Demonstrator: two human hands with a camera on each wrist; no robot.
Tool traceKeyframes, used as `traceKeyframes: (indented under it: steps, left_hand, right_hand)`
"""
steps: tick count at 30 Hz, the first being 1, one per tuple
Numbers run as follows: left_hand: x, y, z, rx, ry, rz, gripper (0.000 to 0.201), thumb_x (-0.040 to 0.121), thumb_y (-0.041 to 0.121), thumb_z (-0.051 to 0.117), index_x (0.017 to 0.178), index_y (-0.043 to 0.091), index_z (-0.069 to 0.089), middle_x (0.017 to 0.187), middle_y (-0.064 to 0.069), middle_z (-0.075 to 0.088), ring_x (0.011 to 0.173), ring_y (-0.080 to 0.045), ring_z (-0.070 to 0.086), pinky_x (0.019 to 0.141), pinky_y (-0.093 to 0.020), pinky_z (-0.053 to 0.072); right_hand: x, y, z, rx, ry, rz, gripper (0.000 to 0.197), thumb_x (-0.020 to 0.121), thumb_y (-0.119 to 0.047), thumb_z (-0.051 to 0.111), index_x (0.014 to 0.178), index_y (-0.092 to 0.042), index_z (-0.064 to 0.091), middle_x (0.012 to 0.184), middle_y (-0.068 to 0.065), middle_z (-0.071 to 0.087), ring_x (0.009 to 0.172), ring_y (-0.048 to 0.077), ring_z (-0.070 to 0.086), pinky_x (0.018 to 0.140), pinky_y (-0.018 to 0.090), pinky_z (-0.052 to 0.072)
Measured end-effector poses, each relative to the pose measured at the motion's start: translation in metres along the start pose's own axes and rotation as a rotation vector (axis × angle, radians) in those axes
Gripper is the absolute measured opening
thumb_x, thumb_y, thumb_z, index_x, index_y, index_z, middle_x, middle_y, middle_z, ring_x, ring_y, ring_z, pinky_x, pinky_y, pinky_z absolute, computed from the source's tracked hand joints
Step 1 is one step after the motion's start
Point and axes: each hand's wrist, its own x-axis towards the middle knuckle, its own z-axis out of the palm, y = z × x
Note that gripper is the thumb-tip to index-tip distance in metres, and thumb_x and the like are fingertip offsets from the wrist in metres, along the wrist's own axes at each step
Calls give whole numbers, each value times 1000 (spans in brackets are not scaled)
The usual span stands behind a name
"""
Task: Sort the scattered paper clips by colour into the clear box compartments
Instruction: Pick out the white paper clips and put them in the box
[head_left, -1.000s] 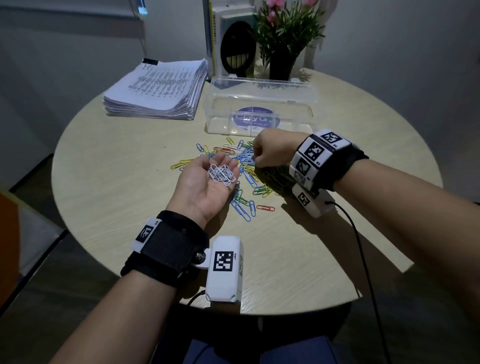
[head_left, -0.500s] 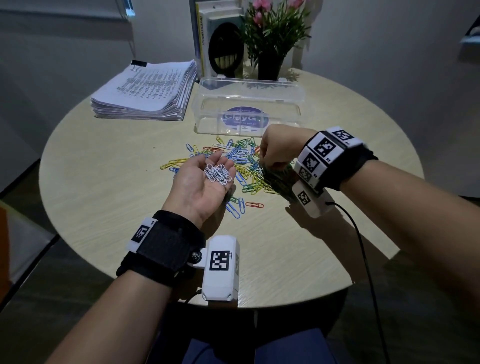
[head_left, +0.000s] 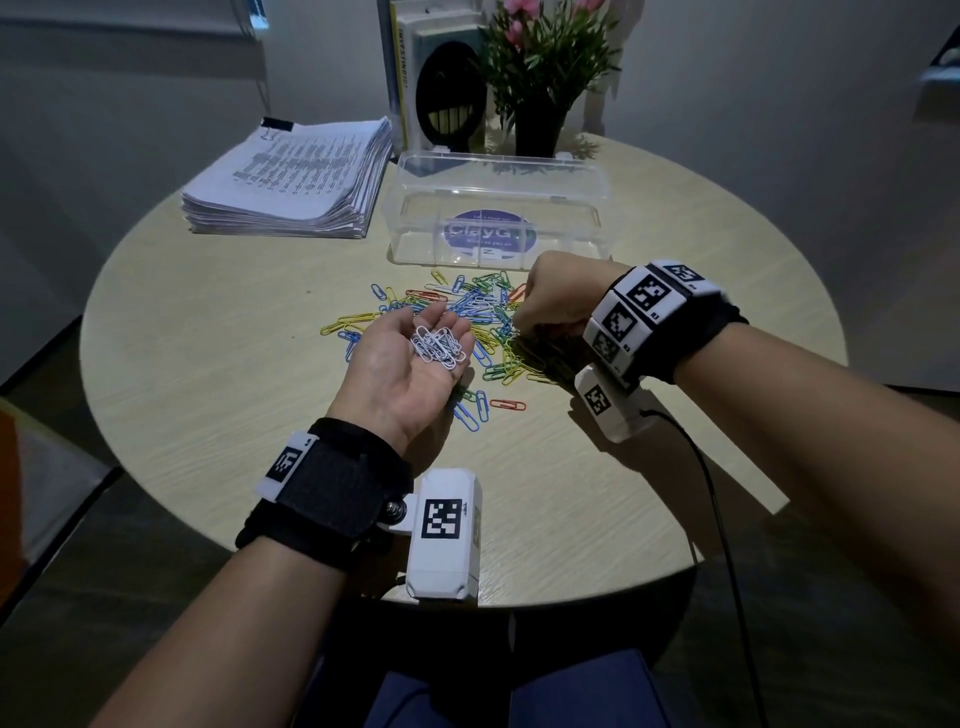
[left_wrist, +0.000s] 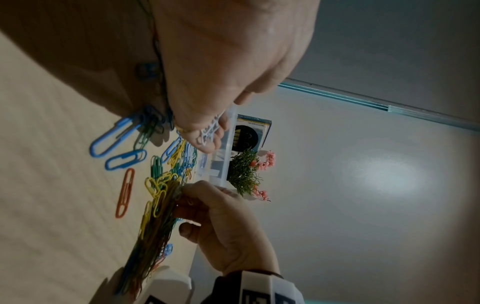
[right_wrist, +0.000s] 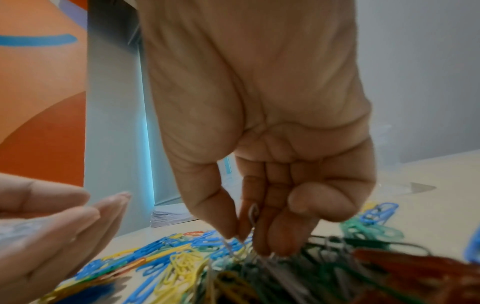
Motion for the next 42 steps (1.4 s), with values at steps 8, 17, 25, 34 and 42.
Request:
traceKeyframes:
  steps: [8,17,25,34,42]
  left_hand:
    - [-1,-9,6,61,-29,-26,33,100,17,31,91,0,58,96,-16,58,96,-25,56,92,-34,43]
    - [-1,-21,10,-9,-66,-61,37,102,19,24,95,0,56,91,-14,59,83,-23,56,83,-34,44]
    - [-3,-19,3,38,-23,-70,37,103,20,27,97,0,57,96,-15,59,93,-24,57,90,-36,43]
    - [-3,-20,2,53,-16,-69,34,101,19,28,94,1,56,93,-14,58,86,-23,58,88,-35,43]
    - [-3,-19,1,61,-8,-68,37,102,21,28,94,1,57,95,-14,58,87,-23,58,88,-35,43]
  right_hand:
    - [-15,-9,-21,297,-39,-197,16,74,-7,64,85,4,69,80,18,73,71,25,66,71,38,56]
    - [-33,-28,-27,335,-72,-294,15,82,4,67,78,-7,58,71,14,64,66,25,69,61,31,61]
    - [-23,10,-15,-44,1,-110,17,80,-5,71,96,0,73,87,13,70,75,21,64,71,36,57]
    - [-14,18,1,-133,-23,-66,24,78,-23,73,97,-8,72,91,6,70,81,21,62,61,28,50]
    - [-6,21,-12,-21,2,-5,20,77,-17,74,92,-3,71,78,8,66,72,21,59,68,34,54]
